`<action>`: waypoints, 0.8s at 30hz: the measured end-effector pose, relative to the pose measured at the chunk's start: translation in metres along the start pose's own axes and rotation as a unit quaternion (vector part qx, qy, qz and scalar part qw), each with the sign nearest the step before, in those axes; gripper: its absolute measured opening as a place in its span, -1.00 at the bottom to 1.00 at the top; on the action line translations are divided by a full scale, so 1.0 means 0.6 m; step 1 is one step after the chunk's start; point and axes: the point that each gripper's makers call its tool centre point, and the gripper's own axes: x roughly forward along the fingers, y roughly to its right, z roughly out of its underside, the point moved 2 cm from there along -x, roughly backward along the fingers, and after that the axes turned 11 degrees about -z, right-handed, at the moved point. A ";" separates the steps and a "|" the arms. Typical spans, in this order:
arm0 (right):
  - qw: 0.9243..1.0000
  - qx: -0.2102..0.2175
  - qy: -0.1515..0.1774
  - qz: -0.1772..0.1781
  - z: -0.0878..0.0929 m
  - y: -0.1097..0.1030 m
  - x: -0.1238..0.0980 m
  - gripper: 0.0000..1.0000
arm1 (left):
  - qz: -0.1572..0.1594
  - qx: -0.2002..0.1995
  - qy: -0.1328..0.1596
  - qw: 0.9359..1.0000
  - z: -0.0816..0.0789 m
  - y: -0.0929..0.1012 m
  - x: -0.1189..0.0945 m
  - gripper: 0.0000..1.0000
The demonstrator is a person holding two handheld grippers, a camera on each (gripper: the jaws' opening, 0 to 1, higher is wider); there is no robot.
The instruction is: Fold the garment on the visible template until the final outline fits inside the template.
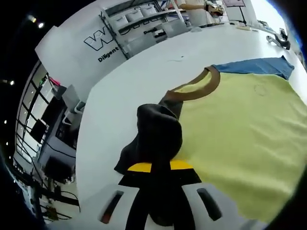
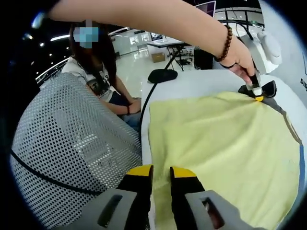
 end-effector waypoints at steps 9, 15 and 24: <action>0.998 0.007 0.037 0.042 -0.012 0.014 -0.057 -0.76 | -0.010 -0.018 0.009 1.000 0.000 -0.023 -0.020 -0.60; 0.992 0.026 0.075 0.095 -0.023 0.046 -0.112 -0.72 | -0.007 -0.038 0.016 0.999 -0.002 -0.024 -0.041 -0.67; 0.984 0.041 0.099 0.142 -0.019 0.076 -0.175 -0.55 | 0.002 -0.067 0.036 0.997 -0.015 -0.011 -0.076 -0.73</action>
